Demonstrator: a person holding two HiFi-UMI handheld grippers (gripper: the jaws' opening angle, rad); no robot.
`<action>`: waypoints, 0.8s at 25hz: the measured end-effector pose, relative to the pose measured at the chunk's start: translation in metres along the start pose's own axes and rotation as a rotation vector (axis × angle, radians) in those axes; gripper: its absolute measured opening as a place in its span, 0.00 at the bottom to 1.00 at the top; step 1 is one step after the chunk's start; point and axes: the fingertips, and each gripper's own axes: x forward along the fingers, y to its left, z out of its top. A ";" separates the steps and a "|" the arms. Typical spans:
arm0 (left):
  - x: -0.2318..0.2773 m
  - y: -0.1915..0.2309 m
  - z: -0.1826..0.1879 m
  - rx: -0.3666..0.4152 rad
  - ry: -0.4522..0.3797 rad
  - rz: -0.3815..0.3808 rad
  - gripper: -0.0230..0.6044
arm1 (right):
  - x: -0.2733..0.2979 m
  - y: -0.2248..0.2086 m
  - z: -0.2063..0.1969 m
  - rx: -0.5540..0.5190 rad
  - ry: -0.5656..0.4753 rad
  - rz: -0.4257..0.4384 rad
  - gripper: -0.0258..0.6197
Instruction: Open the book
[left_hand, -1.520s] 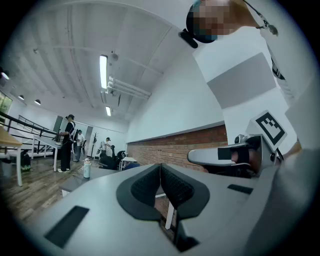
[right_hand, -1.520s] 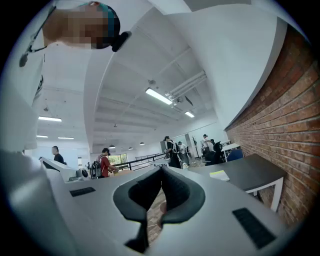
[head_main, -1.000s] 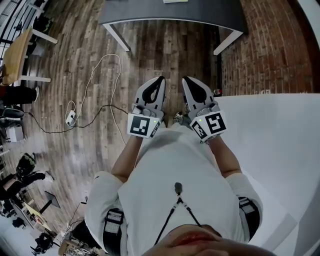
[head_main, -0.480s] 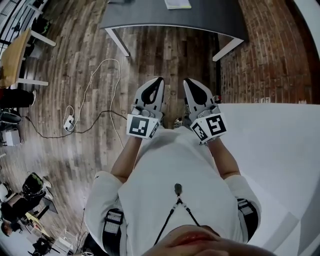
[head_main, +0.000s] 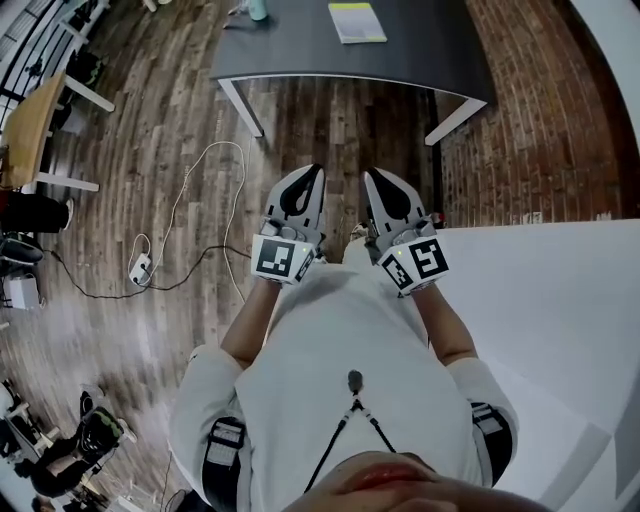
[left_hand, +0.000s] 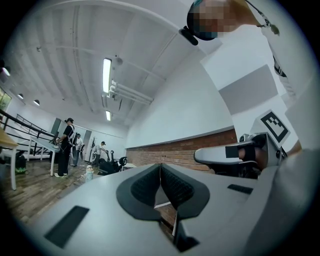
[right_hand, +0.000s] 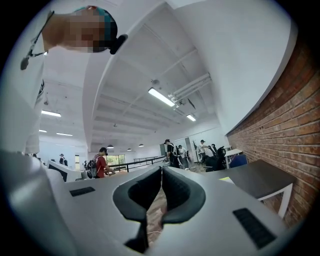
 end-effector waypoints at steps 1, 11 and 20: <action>0.005 0.002 -0.001 0.003 0.000 -0.003 0.07 | 0.004 -0.004 0.000 -0.003 -0.002 0.002 0.10; 0.055 0.030 -0.012 0.031 0.014 0.002 0.07 | 0.056 -0.048 -0.017 0.030 0.039 0.017 0.10; 0.129 0.053 -0.017 0.030 0.019 0.015 0.07 | 0.103 -0.109 -0.009 0.021 0.070 0.031 0.10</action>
